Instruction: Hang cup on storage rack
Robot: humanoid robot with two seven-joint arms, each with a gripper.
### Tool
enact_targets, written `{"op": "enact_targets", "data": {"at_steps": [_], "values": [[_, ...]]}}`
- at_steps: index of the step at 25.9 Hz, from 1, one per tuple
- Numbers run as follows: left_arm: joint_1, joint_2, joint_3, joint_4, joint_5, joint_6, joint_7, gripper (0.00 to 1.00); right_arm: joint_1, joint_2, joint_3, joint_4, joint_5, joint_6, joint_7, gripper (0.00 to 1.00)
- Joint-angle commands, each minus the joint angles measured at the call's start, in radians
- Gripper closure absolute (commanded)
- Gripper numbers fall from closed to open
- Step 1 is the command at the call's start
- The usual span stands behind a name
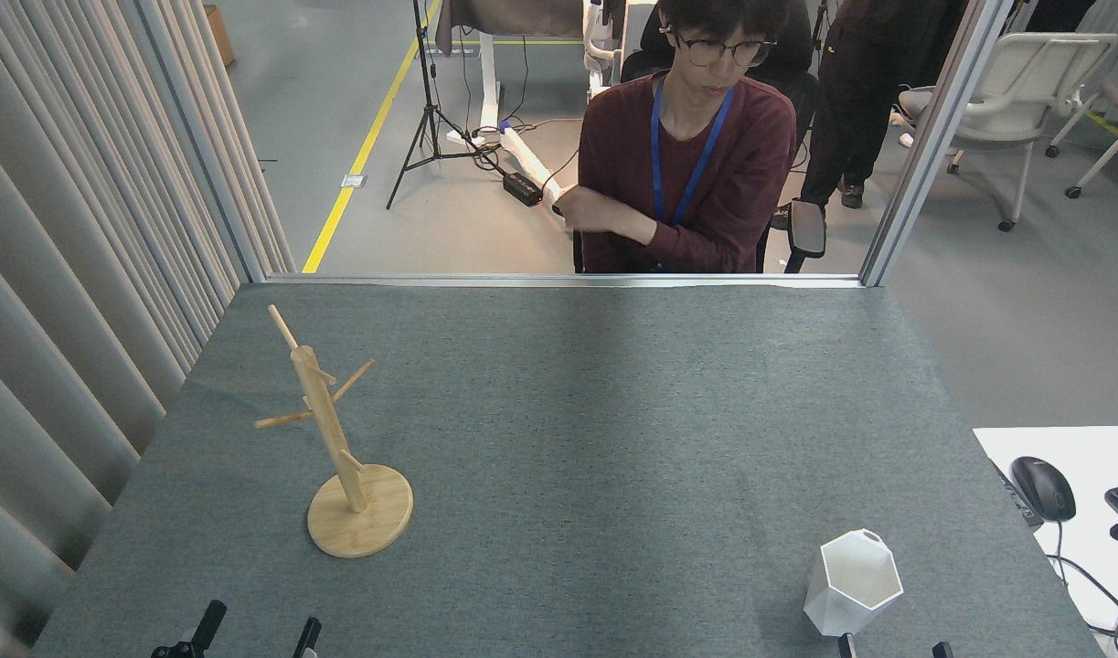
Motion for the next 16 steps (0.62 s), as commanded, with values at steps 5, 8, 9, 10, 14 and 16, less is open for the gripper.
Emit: {"op": "enact_targets", "data": {"at_steps": [5,8,9,10,14,16], "values": [[0.0,0.002,0.002,0.001,0.0,0.005,-0.002,0.01,-0.062,-0.024,0.006,0.07,0.002,-0.001,0.009,0.01],[0.0,0.002,0.002,0.003,0.0,0.005,0.0,0.01,-0.076,-0.033,0.009,0.088,0.002,-0.001,0.009,0.01],[0.0,0.002,0.003,0.003,0.0,0.005,-0.002,0.01,-0.089,-0.033,0.009,0.096,0.002,-0.001,0.009,0.01],[0.0,0.0,0.002,0.003,0.0,0.005,-0.002,0.01,-0.097,-0.033,0.009,0.105,0.002,-0.001,0.009,0.01],[0.0,0.002,0.003,0.004,0.0,0.006,-0.002,0.01,-0.126,-0.035,0.009,0.143,0.005,-0.001,0.007,0.01],[0.0,0.002,0.005,0.004,0.0,0.006,-0.002,0.01,-0.137,-0.046,0.012,0.152,0.005,-0.003,0.007,0.01]]}}
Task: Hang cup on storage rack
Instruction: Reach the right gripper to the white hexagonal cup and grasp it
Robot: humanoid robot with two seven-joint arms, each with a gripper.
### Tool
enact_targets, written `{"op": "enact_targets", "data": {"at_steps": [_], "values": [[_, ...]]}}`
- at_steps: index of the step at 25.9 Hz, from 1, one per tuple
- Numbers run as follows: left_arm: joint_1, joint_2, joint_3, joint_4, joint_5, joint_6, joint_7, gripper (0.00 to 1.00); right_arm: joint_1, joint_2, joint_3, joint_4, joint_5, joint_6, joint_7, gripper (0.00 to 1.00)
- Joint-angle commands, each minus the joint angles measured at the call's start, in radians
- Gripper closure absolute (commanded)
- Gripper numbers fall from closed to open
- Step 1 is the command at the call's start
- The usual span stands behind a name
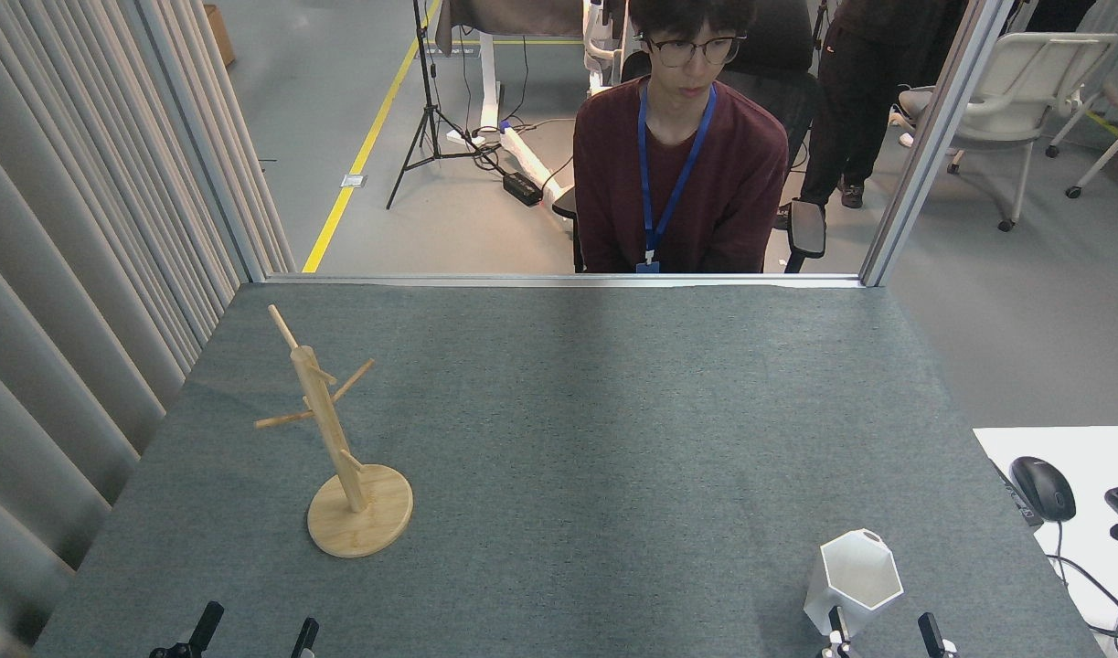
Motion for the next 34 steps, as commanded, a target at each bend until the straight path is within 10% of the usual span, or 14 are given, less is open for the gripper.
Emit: {"op": "enact_targets", "data": {"at_steps": [1,21,25,34], "values": [[0.0,0.0,0.001,0.0,0.0,0.001,-0.001,0.01,-0.027,-0.015,0.002,0.026,0.001,-0.001,-0.003,0.01],[0.003,0.003,0.009,-0.001,0.0,0.027,-0.001,0.01,-0.168,-0.02,0.041,0.18,0.015,0.0,-0.009,0.02],[0.003,0.003,0.009,-0.001,-0.002,0.027,-0.001,0.01,-0.17,-0.021,0.041,0.18,0.029,0.003,-0.017,0.52],[-0.008,-0.004,-0.117,-0.001,-0.035,-0.005,-0.009,0.01,-0.17,-0.005,0.122,-0.03,0.058,-0.003,-0.032,0.53]]}}
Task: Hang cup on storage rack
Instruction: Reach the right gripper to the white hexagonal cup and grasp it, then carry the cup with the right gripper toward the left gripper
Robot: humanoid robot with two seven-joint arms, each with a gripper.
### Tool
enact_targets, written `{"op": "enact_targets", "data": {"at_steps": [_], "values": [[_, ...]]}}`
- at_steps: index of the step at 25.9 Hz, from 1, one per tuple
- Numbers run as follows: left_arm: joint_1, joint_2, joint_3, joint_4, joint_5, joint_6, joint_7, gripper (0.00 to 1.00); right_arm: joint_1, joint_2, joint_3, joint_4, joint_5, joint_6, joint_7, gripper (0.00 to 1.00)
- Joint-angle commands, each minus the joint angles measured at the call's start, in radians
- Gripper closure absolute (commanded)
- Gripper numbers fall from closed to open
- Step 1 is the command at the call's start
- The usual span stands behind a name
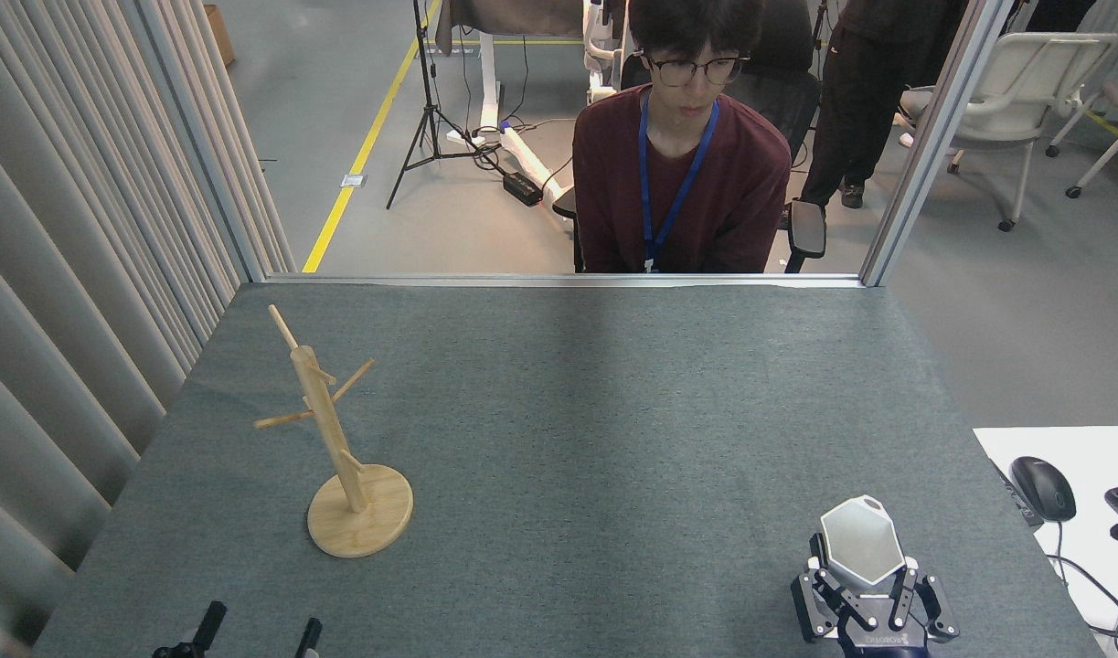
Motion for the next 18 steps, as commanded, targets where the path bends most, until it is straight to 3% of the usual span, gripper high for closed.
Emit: {"op": "enact_targets", "data": {"at_steps": [1,3,7,13,18], "values": [[-0.014,-0.011,-0.121,0.006,-0.041,-0.028,-0.011,0.01,-0.015,0.011,0.122,-0.09,0.039,0.003,0.007,0.53],[-0.019,-0.02,-0.228,0.009,-0.127,-0.029,-0.012,0.01,-0.045,0.047,0.213,-0.1,0.099,0.015,0.007,0.53],[-0.046,-0.038,-0.333,0.09,-0.298,-0.019,-0.011,0.01,-0.033,0.177,0.305,-0.137,0.235,0.015,0.007,0.53],[-0.1,-0.068,-0.34,0.131,-0.384,0.013,-0.021,0.01,0.024,0.237,0.425,-0.171,0.329,0.021,0.007,0.53],[-0.123,-0.077,-0.336,0.133,-0.38,0.015,-0.054,0.01,0.057,0.24,0.469,-0.172,0.356,0.024,0.005,0.52]]}}
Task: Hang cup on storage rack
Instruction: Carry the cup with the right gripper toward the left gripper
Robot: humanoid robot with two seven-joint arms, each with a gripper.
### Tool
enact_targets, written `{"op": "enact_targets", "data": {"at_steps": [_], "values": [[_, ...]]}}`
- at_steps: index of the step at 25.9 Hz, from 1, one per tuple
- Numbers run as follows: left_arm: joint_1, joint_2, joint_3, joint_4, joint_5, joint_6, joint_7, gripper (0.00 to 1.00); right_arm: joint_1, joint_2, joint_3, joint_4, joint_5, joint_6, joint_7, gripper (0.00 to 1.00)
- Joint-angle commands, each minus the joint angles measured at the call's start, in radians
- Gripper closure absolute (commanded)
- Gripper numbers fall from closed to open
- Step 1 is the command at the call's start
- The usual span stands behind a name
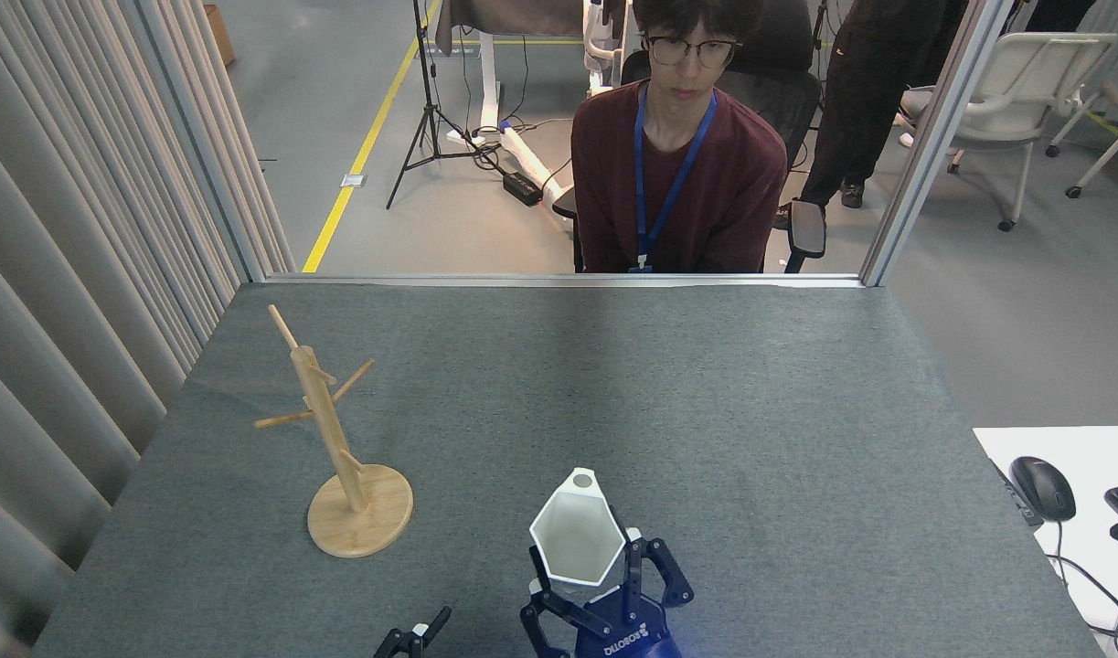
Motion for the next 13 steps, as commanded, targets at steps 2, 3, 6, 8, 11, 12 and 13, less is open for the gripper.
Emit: {"op": "enact_targets", "data": {"at_steps": [2,3,6,8,11,12,13], "values": [[-0.019,-0.01,-0.002,-0.008,0.0,0.0,-0.028,0.01,0.014,0.008,0.025,0.0,0.021,0.003,-0.005,0.52],[-0.026,-0.013,-0.003,-0.011,0.0,-0.002,-0.029,0.01,0.014,0.01,0.026,0.002,0.022,0.003,-0.005,0.52],[-0.036,-0.018,-0.04,-0.041,0.002,-0.008,-0.04,0.01,0.01,0.014,0.028,0.009,0.03,0.003,-0.005,0.52],[-0.042,-0.022,-0.062,-0.048,0.003,-0.003,-0.056,0.01,0.012,0.014,0.046,0.013,0.039,0.004,-0.007,0.52],[-0.05,-0.025,-0.085,-0.058,0.0,-0.002,-0.069,0.01,0.012,0.014,0.072,0.014,0.041,0.026,-0.008,0.52],[-0.052,-0.027,-0.092,-0.058,-0.003,0.0,-0.072,0.01,0.014,0.014,0.085,0.017,0.041,0.03,-0.01,0.52],[-0.053,-0.028,-0.094,-0.058,-0.003,0.0,-0.075,0.01,0.014,0.014,0.092,0.017,0.041,0.034,-0.01,0.52]]}}
